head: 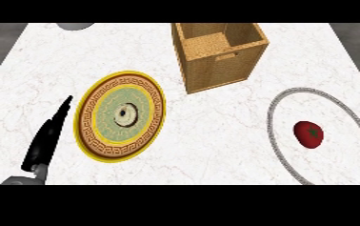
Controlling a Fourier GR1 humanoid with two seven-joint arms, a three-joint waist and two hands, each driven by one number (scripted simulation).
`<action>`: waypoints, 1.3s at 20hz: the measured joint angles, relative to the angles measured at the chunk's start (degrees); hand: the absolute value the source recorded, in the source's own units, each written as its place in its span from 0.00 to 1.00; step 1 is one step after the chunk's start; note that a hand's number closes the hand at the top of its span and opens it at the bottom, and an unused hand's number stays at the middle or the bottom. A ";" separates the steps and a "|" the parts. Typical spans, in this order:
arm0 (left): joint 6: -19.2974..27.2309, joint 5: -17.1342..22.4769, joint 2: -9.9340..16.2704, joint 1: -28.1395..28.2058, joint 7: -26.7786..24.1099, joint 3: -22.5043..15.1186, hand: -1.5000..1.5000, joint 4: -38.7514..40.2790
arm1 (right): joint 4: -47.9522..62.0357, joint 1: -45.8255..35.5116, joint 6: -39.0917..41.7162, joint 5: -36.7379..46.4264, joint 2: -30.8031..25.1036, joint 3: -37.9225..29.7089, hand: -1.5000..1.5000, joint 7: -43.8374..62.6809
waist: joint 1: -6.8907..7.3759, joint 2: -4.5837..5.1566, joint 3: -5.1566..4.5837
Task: Pick the tomato from the placemat and place it in the basket
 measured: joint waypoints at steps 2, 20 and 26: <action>-0.47 -0.09 0.09 -0.25 -0.05 0.15 0.50 0.09 | 2.51 -2.17 -0.26 -0.02 -0.17 0.45 0.00 -0.07 | 0.17 0.04 0.00; -1.71 -2.04 -1.34 0.04 0.95 1.18 0.50 -1.45 | 6.38 -12.09 -3.98 4.57 -2.85 1.80 0.00 2.75 | 0.46 0.12 -0.45; -2.12 -2.64 -2.17 0.01 0.07 1.89 0.50 -1.15 | 7.03 -13.54 -5.71 7.16 -2.60 2.58 0.00 3.14 | 0.32 -0.06 -0.90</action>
